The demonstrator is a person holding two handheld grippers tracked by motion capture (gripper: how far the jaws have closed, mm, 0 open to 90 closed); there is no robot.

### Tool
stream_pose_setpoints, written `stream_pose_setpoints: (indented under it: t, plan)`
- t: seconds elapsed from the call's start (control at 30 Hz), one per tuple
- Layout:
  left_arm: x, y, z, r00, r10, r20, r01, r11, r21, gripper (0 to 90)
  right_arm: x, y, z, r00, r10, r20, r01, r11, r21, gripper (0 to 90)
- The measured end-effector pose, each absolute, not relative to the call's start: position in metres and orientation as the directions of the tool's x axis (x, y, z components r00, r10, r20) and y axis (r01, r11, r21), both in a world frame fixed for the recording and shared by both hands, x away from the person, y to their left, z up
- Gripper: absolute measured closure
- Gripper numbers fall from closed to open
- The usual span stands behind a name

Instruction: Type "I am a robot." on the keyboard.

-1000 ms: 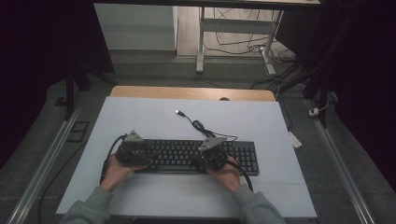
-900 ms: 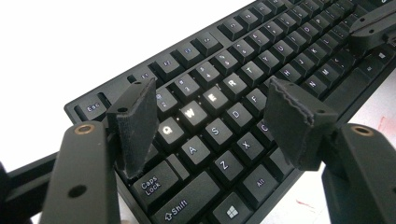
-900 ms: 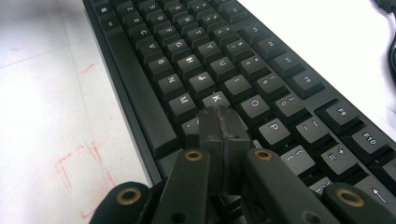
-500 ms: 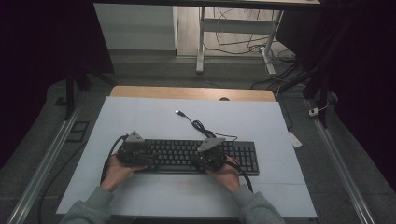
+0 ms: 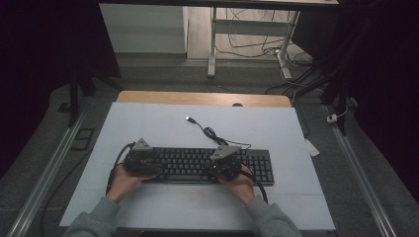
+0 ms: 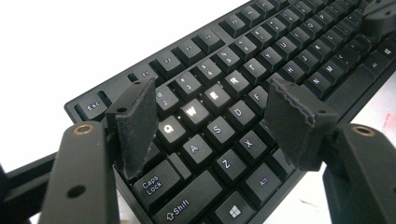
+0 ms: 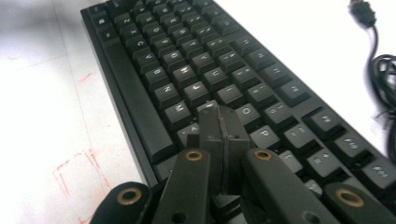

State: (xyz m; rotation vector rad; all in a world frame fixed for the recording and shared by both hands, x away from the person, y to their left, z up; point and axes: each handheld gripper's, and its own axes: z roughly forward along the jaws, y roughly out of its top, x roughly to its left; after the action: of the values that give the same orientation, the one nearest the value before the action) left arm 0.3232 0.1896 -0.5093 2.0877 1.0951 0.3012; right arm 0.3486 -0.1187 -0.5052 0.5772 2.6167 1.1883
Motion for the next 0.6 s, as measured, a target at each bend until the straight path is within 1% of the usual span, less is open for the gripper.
stream_pose_setpoints:
  t: [0.2, 0.27, 0.33, 0.4, 0.5, 0.6]
  plan:
    - [0.323, 0.189, -0.509, 0.609, 0.784, -0.124, 0.607, -0.359, 0.709, 34.3, 0.352, -0.129, -0.501, -0.889, 0.458, -0.018, 0.277, 0.569, 0.774, 89.4]
    - [0.322, 0.189, -0.509, 0.609, 0.783, -0.125, 0.607, -0.359, 0.709, 34.3, 0.352, -0.132, -0.499, -0.886, 0.463, -0.016, 0.278, 0.558, 0.782, 81.6]
    - [0.322, 0.189, -0.508, 0.61, 0.783, -0.125, 0.606, -0.359, 0.709, 34.3, 0.351, -0.135, -0.497, -0.881, 0.473, -0.028, 0.27, 0.551, 0.79, 71.5]
    - [0.322, 0.189, -0.509, 0.609, 0.783, -0.125, 0.607, -0.359, 0.709, 34.3, 0.351, -0.138, -0.495, -0.872, 0.488, -0.037, 0.269, 0.542, 0.796, 64.5]
    - [0.323, 0.19, -0.509, 0.608, 0.784, -0.124, 0.609, -0.361, 0.706, 34.2, 0.352, -0.145, -0.493, -0.857, 0.514, -0.043, 0.274, 0.524, 0.806, 57.2]
    - [0.323, 0.19, -0.51, 0.606, 0.785, -0.126, 0.61, -0.358, 0.707, 34.2, 0.353, -0.153, -0.493, -0.842, 0.538, -0.046, 0.283, 0.513, 0.811, 52.8]
